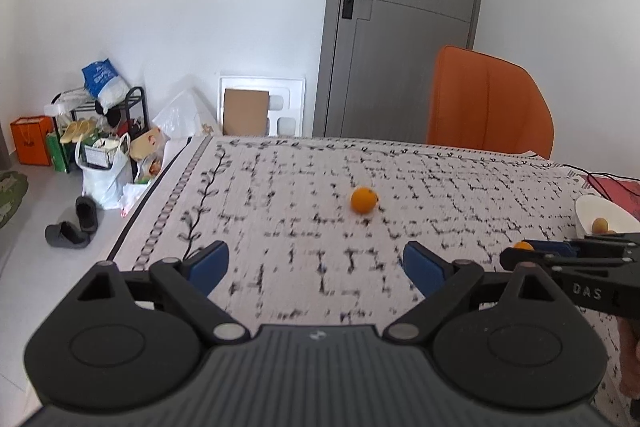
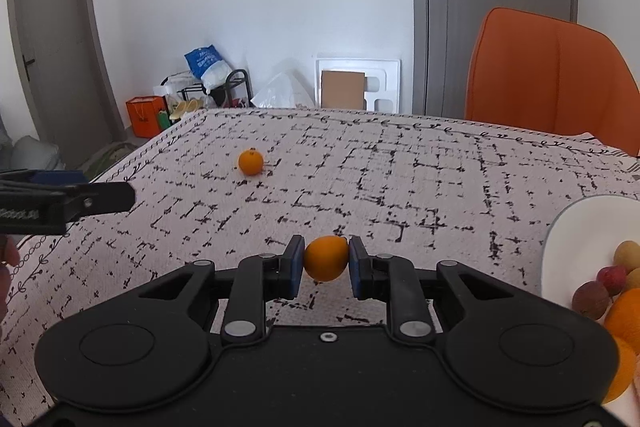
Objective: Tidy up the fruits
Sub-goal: 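Close the right gripper on a small orange while the left gripper closes on another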
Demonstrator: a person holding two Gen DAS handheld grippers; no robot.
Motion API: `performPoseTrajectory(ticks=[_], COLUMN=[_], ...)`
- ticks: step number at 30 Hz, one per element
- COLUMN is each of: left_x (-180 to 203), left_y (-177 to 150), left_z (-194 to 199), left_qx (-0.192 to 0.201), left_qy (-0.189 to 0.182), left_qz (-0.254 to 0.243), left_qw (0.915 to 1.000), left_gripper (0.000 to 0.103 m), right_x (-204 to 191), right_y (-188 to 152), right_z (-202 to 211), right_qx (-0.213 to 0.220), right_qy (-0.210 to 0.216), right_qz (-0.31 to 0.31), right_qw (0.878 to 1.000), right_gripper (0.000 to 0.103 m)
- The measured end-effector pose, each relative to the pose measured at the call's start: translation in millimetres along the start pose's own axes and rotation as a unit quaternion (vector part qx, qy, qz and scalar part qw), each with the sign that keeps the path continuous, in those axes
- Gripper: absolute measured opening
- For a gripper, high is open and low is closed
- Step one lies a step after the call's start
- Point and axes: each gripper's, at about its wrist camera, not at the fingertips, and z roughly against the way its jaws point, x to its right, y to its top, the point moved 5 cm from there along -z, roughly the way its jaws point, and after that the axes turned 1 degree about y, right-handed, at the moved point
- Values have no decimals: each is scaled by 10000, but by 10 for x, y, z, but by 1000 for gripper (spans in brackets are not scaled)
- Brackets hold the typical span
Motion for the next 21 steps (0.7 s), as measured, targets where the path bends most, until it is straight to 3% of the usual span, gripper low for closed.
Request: performPoseTrajectory(ticks=[10,21], left_x=[205,404], left_y=[106,97], left_z=[-254,-636], left_qx=[25,-61], left_qy=[-147,-131], left_qz=[-137,-103], left_qw=[9998,9998], left_gripper=[79,56], right_x=[194,327], right_y=[72,144], right_z=[46,53], right_qx=[97,177], right_qy=[-127,-246], right_qz=[-96,-63], right_qw=[9998,9995], right_gripper=[22,22])
